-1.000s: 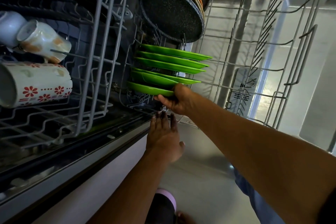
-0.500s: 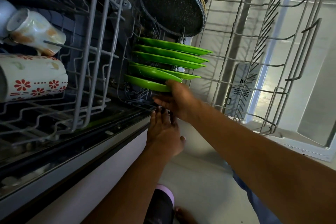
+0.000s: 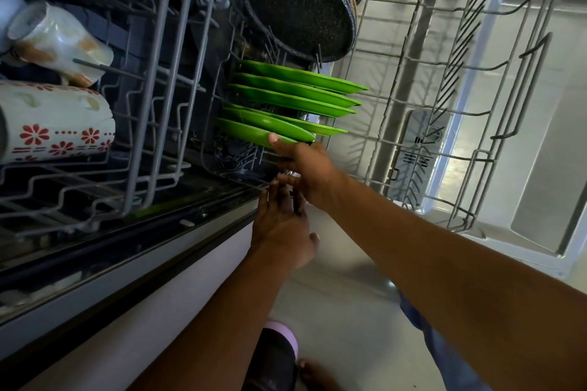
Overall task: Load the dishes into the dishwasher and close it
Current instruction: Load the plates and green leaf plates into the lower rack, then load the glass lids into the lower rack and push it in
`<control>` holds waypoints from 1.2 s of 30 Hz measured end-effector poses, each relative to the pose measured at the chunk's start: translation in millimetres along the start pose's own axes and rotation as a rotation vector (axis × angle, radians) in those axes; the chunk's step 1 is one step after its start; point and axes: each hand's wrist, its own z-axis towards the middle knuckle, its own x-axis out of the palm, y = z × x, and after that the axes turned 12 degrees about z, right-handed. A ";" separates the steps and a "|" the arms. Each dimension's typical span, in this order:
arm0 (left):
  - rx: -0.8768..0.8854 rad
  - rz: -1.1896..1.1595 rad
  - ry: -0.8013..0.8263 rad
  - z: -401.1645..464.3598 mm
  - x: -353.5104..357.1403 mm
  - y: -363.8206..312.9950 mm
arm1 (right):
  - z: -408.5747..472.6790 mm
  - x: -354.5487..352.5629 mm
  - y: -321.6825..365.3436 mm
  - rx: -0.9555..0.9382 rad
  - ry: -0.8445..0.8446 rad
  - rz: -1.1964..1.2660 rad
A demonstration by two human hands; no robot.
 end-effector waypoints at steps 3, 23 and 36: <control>-0.013 -0.028 -0.004 2.8 2.2 -1.0 | -3.8 -9.9 11.0 0.029 0.021 -0.045; 0.050 -0.447 -0.308 -106.6 -104.1 6.3 | -166.6 -93.9 115.9 -0.456 -0.251 -0.866; 0.119 -0.725 -0.884 -532.2 -194.7 75.3 | -560.8 77.8 78.2 -1.254 -0.010 -1.192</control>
